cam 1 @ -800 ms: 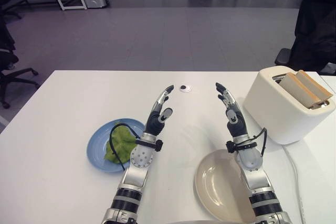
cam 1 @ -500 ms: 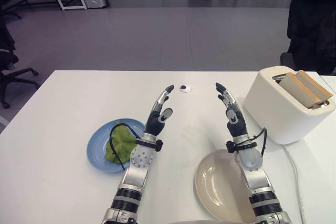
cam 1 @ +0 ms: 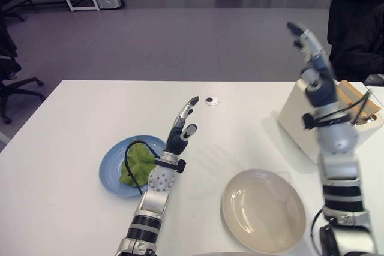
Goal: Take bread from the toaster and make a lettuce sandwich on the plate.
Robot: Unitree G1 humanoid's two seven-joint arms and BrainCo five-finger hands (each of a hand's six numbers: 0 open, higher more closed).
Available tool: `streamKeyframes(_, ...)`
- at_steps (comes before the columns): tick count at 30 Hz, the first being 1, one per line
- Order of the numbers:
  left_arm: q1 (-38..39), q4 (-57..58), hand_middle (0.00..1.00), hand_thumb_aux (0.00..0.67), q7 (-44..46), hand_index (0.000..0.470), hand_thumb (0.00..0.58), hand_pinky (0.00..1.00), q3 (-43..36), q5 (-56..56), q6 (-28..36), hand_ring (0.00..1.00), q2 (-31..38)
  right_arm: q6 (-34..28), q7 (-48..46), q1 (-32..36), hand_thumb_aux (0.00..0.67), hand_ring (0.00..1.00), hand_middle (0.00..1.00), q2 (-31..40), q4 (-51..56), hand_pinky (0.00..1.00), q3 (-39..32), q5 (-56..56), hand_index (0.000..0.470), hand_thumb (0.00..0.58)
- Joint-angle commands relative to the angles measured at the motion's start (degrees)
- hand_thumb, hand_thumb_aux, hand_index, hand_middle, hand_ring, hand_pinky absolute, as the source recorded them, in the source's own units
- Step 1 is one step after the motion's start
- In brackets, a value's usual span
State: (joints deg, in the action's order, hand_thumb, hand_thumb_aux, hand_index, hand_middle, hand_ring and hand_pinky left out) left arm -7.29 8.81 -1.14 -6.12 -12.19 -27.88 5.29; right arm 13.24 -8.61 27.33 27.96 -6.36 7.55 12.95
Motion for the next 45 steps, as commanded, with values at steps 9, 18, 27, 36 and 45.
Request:
streamKeyframes(9, -0.1, -0.9, 0.0, 0.0, 0.4, 0.0, 0.0, 0.0, 0.2, 0.4, 0.7, 0.0, 0.4, -4.1, 4.8, 13.1, 0.0, 0.0, 0.0, 35.6, 33.9, 0.0, -7.2, 34.3, 0.0, 0.0)
streamKeyframes(18, -0.4, -0.8, 0.0, 0.0, 0.8, 0.0, 0.0, 0.0, 0.4, 0.8, 0.9, 0.0, 0.6, 0.5, 3.5, 15.6, 0.0, 0.0, 0.0, 36.9, 50.2, 0.0, -16.6, 35.6, 0.0, 0.0)
streamKeyframes(27, -0.3, -0.1, 0.0, 0.0, 0.7, 0.0, 0.0, 0.0, 0.6, 0.7, 0.8, 0.0, 0.8, 4.8, 2.9, 15.0, 0.055, 0.0, 0.0, 34.5, 55.2, 0.0, -21.3, 33.7, 0.039, 0.092)
streamKeyframes(36, -0.4, 1.2, 0.0, 0.0, 0.3, 0.0, 0.0, 0.0, 1.1, 0.5, 0.6, 0.0, 1.1, 6.9, -0.6, 12.5, 0.67, 0.0, 0.0, 32.8, 52.3, 0.0, -21.8, 29.1, 0.47, 0.58)
streamKeyframes(45, -0.9, 2.0, 0.0, 0.0, 0.2, 0.0, 0.0, 0.0, 1.1, 0.2, 0.3, 0.0, 1.0, 4.2, 16.1, 17.5, 0.67, 0.0, 0.0, 34.7, 45.5, 0.0, -15.7, 29.3, 0.47, 0.58)
